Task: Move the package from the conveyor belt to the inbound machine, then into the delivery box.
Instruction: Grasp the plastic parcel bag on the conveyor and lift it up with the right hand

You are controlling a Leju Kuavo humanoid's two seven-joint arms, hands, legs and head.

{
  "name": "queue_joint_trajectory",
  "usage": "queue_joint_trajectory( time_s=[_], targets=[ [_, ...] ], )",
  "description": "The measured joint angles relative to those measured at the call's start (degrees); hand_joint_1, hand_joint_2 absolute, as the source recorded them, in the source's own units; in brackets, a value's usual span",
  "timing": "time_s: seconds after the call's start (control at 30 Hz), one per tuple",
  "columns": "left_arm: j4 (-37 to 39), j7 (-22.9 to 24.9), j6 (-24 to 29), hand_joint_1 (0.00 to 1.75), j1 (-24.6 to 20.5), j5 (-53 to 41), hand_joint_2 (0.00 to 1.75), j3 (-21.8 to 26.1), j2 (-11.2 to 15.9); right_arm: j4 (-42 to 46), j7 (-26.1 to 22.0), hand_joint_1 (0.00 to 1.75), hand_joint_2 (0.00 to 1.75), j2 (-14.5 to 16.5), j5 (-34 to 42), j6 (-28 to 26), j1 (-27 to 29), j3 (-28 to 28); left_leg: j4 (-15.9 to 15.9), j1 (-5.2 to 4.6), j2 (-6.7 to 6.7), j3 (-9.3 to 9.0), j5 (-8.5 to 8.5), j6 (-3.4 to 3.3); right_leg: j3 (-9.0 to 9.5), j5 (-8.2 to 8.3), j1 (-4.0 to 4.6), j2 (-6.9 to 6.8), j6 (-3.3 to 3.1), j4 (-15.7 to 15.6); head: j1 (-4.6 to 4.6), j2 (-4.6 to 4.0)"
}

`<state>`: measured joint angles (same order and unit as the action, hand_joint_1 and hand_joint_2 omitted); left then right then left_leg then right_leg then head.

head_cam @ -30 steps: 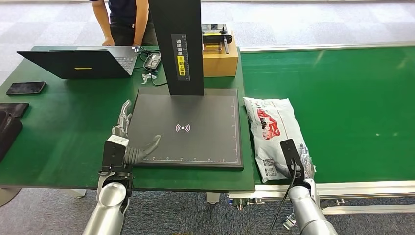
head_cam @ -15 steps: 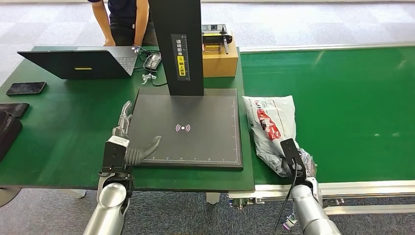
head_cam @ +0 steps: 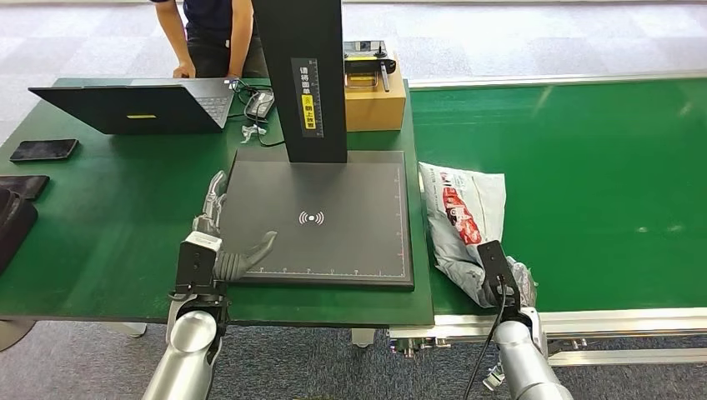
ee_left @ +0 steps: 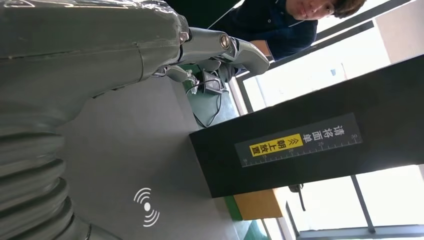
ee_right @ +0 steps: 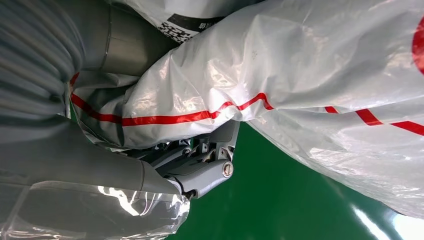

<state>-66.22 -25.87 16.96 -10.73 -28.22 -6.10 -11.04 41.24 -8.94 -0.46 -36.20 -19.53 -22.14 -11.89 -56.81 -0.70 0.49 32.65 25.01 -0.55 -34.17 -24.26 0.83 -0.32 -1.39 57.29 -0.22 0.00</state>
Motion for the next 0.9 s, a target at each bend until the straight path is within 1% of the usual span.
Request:
queue_joint_trajectory(
  time_s=[0.2, 0.5, 0.6, 0.73, 0.9],
  targets=[
    [0.1, 0.0, 0.0, 0.00, -0.3, 0.0, 1.75, -0.4, 0.0, 1.9, -0.1, 1.75, 1.75, 0.3, 0.0, 0.0, 1.3, 0.0, 0.0, 0.00, -0.02, 0.03, 0.00, 0.00, -0.01, 0.00, 0.00, -0.03, 0.01, 0.0, 0.00, 0.00],
    [0.1, 0.0, 0.0, 0.00, -0.3, 0.0, 1.75, -0.6, 0.0, 2.6, -0.2, 1.75, 1.75, 0.5, 0.0, 0.0, 1.9, 0.0, 0.0, -0.01, -0.02, 0.03, 0.00, -0.01, -0.01, 0.00, -0.01, -0.04, 0.01, 0.0, 0.00, 0.00],
    [0.1, 0.0, 0.1, 0.00, -0.4, 0.1, 1.75, -0.6, 0.0, 3.4, -0.9, 1.75, 1.75, 0.6, 0.2, -0.9, 2.4, 0.0, 0.0, -0.01, -0.03, 0.05, 0.00, -0.02, -0.02, 0.00, -0.01, -0.05, 0.01, 0.0, 0.00, 0.00],
    [0.3, -0.2, 0.2, 0.00, -0.6, 0.3, 1.75, -0.7, 0.0, 7.6, -2.3, 1.75, 1.75, 1.1, -0.2, -3.3, 4.4, 0.0, 0.0, -0.01, -0.03, 0.08, 0.01, -0.02, -0.05, 0.00, -0.01, -0.05, 0.01, 0.0, 0.01, 0.00],
    [0.8, -0.4, 0.2, 0.00, -1.2, 0.4, 1.75, -0.7, 0.0, 17.4, -3.0, 1.75, 1.75, 2.0, -2.0, -5.4, 8.3, 1.1, 0.0, -0.01, -0.03, 0.16, 0.00, -0.01, -0.14, 0.00, -0.01, -0.04, 0.01, 0.0, 0.00, 0.00]
  ],
)
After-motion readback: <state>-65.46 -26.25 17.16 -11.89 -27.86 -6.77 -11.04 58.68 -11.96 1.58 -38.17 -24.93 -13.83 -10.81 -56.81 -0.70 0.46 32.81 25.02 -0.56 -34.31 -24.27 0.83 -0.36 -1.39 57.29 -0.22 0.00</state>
